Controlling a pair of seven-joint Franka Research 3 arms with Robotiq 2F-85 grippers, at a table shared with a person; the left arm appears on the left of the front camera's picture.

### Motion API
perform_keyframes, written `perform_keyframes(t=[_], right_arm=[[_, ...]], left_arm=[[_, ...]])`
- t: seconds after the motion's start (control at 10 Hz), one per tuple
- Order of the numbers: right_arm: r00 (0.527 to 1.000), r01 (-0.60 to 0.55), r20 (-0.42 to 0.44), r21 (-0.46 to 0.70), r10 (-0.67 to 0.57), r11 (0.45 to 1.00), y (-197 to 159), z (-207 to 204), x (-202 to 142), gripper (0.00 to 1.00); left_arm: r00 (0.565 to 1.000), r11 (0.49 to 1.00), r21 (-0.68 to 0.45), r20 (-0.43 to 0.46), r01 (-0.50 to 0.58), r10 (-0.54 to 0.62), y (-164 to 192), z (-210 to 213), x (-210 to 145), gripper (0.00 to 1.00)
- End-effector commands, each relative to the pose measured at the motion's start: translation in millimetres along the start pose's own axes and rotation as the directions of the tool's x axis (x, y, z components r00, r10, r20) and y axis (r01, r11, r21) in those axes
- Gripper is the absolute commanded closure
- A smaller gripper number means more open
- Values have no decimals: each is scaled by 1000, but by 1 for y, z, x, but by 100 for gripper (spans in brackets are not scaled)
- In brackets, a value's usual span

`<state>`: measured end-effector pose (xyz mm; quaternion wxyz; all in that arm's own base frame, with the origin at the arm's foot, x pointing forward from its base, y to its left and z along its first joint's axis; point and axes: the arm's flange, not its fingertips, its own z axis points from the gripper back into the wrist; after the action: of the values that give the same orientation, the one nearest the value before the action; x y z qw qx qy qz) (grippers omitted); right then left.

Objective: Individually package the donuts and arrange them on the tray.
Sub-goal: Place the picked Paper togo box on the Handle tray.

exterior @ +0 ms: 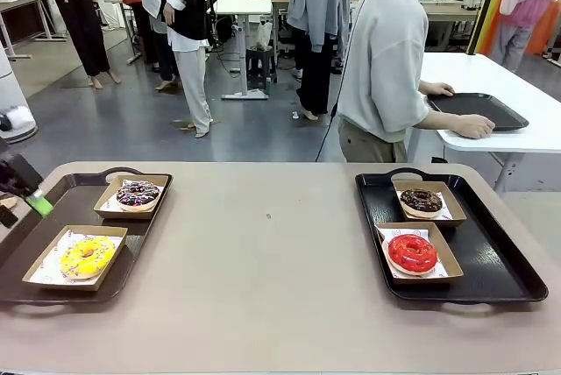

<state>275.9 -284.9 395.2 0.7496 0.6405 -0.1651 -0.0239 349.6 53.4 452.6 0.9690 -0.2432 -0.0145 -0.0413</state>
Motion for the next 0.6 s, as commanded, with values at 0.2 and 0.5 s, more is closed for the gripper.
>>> perform_keyframes(t=[0.2,0.5], right_arm=[[1000,-15,0,10,15,1000,1,2,-1,0],[1000,-15,0,10,15,1000,1,2,-1,0]], left_arm=[[979,873,-486,195,39,65,79,52,-10,19],[972,738,-675,188,22,144,155,50,-4,19]])
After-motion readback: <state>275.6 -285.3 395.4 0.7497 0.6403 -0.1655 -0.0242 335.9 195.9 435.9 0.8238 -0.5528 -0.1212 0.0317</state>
